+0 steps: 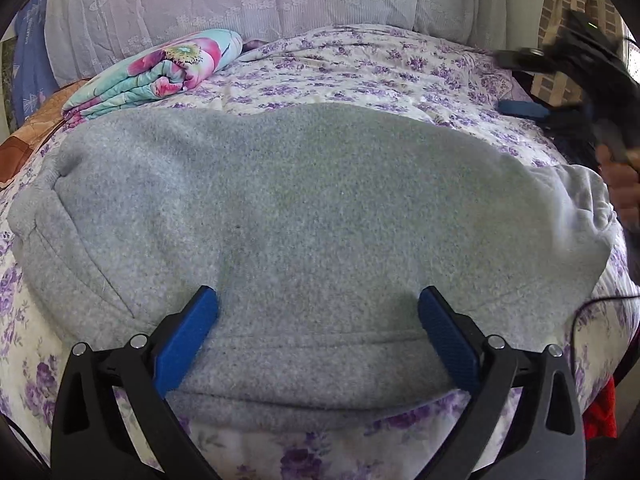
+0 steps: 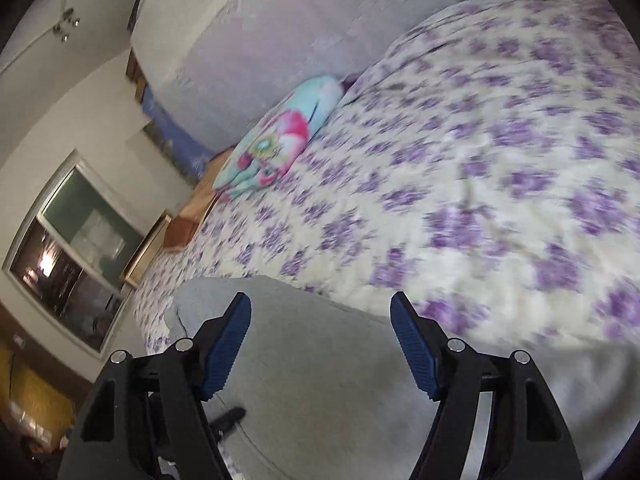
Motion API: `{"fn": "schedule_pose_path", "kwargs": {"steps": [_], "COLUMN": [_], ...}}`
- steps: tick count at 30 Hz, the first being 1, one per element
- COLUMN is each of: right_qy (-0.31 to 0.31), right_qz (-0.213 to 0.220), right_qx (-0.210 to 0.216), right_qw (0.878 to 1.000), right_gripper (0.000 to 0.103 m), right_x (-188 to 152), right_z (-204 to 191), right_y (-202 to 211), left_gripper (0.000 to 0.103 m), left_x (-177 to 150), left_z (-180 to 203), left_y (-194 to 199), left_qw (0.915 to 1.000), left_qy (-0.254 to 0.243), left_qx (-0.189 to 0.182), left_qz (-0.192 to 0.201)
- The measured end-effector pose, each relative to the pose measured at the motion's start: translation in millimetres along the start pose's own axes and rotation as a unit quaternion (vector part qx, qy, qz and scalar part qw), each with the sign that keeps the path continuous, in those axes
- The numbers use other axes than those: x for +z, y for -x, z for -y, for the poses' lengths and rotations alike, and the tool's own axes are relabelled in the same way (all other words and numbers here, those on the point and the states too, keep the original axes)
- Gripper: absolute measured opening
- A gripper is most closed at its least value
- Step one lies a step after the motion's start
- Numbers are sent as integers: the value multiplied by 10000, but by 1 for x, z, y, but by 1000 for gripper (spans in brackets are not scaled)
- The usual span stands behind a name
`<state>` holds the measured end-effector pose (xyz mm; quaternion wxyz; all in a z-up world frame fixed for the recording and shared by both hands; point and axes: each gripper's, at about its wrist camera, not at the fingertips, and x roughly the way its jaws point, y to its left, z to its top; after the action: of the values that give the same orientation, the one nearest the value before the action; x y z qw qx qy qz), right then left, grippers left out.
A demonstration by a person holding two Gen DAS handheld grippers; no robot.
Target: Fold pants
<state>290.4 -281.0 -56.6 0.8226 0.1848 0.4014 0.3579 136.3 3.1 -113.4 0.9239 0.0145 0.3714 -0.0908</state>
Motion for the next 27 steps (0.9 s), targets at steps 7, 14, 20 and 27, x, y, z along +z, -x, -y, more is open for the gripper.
{"fn": "schedule_pose_path", "kwargs": {"steps": [7, 14, 20, 27], "right_qy": [-528, 1089, 2076, 1677], "right_qz": [-1434, -1745, -1333, -1896], "right_qx": [721, 503, -20, 374], "right_qw": [9856, 9773, 9691, 9667], "right_gripper": [71, 81, 95, 100], "right_x": [20, -31, -71, -54], "right_z": [-12, -83, -115, -103], "right_y": [-107, -71, -54, -97], "left_gripper": [98, 98, 98, 98], "left_x": [-1, 2, 2, 2], "left_z": [-4, -11, -12, -11], "left_y": [0, -2, -3, -2], "left_qw": [9998, 9991, 9989, 9989], "left_qy": [65, 171, 191, 195], "left_qx": [-154, -366, -404, -396], "left_qz": [115, 154, 170, 185]}}
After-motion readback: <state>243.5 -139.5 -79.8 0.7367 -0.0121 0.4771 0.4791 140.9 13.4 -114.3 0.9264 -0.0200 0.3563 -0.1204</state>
